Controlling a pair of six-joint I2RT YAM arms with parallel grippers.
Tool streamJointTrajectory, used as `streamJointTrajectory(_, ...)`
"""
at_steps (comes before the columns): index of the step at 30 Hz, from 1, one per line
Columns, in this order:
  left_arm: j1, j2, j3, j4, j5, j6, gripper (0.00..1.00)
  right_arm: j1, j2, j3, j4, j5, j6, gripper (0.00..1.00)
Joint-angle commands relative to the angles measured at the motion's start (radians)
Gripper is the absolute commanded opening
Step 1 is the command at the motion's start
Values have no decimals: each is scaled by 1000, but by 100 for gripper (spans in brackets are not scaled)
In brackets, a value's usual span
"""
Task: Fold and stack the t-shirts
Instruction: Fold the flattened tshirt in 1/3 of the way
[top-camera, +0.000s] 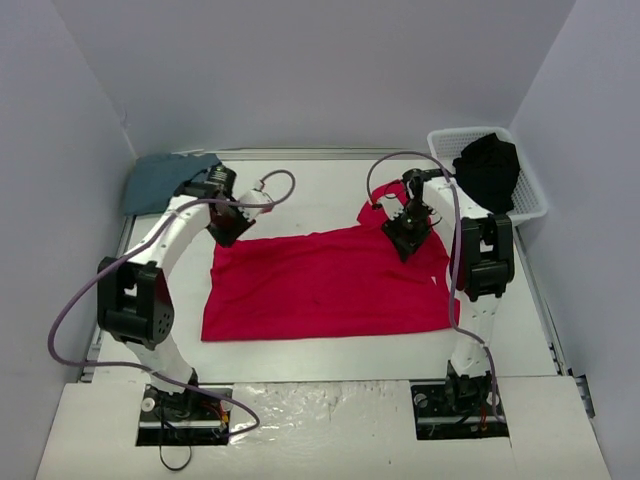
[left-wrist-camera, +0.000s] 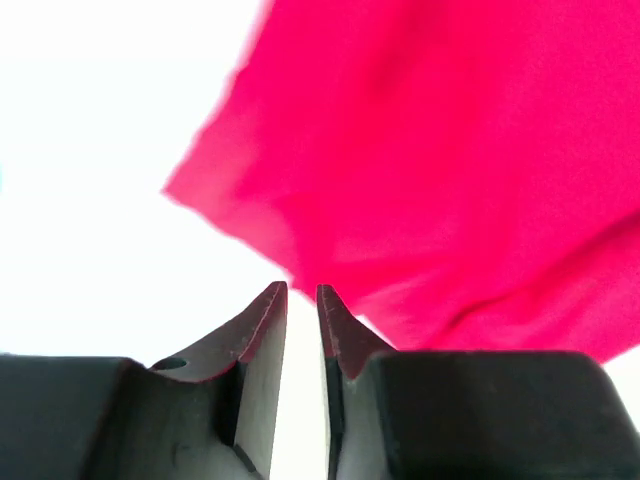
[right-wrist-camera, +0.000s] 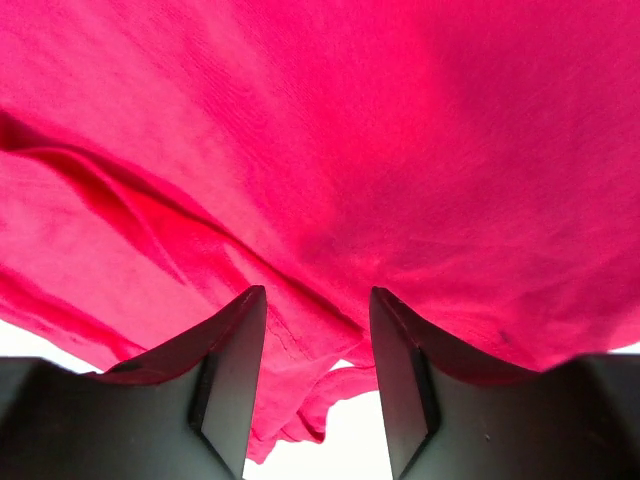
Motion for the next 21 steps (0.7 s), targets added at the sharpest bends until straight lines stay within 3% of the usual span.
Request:
streamJointTrajectory(1,91,-66,74,-21,41,-26,19,6,-46,47,-101,-71,-25,43)
streamJointTrajectory(4,142,-34,60,23,46,-10,19,6,-27,50,-98,-96,-30,44)
streamJointTrajectory(14,154,61,-57,140,86,82,15,-1,31,40,-66,-140,-11,43)
streamJointTrajectory(21,185,122,-54,209,95,83,15,-7,48,9,-62,-137,-10,42)
